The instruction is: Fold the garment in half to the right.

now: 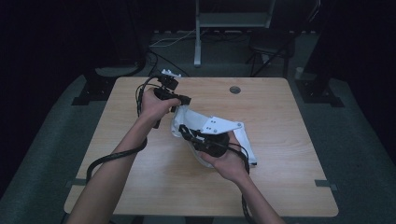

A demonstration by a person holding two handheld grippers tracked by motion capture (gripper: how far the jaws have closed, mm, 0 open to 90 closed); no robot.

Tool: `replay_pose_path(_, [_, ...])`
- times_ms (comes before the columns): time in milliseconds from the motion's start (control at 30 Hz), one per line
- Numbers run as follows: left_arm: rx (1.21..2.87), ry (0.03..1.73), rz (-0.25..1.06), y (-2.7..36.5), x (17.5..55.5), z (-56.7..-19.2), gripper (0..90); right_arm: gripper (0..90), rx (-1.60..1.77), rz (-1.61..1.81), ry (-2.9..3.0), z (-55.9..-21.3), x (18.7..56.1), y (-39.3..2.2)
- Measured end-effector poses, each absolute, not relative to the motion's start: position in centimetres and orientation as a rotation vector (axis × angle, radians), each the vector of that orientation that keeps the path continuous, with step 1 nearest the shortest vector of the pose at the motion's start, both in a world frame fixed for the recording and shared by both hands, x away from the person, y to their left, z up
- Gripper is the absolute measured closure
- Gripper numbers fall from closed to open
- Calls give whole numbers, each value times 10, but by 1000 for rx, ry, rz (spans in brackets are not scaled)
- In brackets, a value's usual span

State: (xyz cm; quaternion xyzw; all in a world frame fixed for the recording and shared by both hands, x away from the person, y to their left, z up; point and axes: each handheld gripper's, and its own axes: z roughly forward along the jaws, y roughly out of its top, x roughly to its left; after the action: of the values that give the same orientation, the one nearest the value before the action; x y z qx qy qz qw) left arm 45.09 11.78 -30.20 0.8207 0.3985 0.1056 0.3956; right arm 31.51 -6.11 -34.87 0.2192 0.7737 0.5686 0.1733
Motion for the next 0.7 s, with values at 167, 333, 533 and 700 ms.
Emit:
replay_pose_path(167, [2070, 1001, 256, 109, 452, -300, 810, 833, 633, 1619, 2182, -348, 314, -70])
replay_pose_path(333, [2081, 984, 253, 99, 451, -297, 810, 846, 653, 1630, 2158, -346, 314, -78])
replay_pose_path(533, [2090, 984, 265, 99, 452, -301, 796, 863, 669, 1605, 2182, -350, 318, -81])
replay_pose_path(700, [2089, 992, 272, 104, 453, -299, 784, 863, 680, 1616, 2176, -353, 319, -80])
